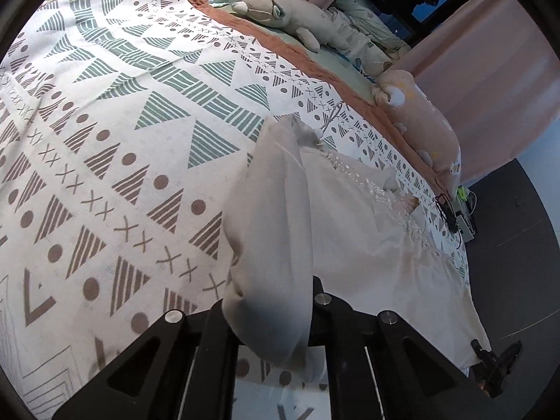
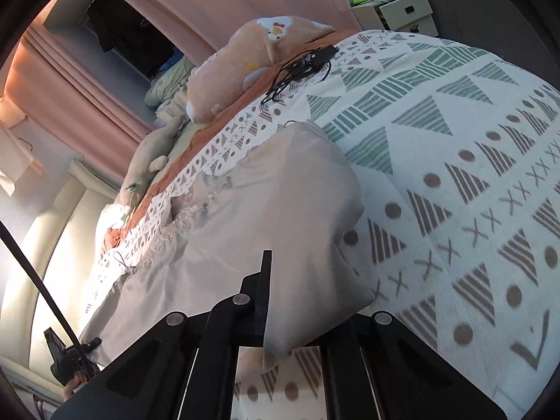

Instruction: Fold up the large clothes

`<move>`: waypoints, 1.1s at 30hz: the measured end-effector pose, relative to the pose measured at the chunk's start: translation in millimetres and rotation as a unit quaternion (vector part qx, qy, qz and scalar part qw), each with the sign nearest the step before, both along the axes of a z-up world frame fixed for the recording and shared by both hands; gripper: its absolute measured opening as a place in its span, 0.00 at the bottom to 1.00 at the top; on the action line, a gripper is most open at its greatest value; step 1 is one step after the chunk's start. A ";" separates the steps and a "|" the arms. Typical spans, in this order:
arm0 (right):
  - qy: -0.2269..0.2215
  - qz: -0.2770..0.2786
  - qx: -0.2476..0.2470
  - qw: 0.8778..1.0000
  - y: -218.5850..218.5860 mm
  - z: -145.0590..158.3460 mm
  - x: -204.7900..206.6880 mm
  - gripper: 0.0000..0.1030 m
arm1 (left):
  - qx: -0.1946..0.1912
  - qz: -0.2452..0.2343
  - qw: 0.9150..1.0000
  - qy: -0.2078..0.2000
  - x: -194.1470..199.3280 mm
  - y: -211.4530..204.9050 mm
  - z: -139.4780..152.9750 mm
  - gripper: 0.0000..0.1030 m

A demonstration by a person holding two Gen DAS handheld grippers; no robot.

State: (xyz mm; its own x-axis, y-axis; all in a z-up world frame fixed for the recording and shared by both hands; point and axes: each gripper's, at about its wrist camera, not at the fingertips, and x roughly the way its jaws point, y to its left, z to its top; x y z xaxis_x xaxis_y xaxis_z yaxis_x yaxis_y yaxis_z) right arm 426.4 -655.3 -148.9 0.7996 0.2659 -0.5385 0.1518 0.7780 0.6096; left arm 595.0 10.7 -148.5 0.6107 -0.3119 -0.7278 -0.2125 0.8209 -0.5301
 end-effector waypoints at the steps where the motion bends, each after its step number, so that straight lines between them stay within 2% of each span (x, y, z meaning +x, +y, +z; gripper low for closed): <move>1: 0.003 0.000 0.003 1.000 0.6 -0.7 -7.9 0.01 | 0.001 -0.001 1.000 -0.001 -8.0 3.2 2.8 0.09; 7: 0.008 0.015 0.008 1.000 8.1 14.3 -54.9 0.01 | -0.001 0.003 1.000 -0.005 -62.2 21.7 15.3 0.09; 16: 0.004 0.032 0.022 0.999 19.3 24.9 -132.3 0.01 | -0.023 0.013 1.000 -0.010 -147.6 55.1 14.9 0.09; 26: 0.000 0.034 0.076 0.997 15.5 6.0 -206.2 0.01 | -0.046 0.021 0.999 -0.019 -220.3 79.3 17.1 0.09; 33: -0.004 0.035 0.100 0.994 17.4 -6.9 -234.8 0.01 | -0.053 0.018 0.998 -0.013 -250.7 93.0 14.4 0.09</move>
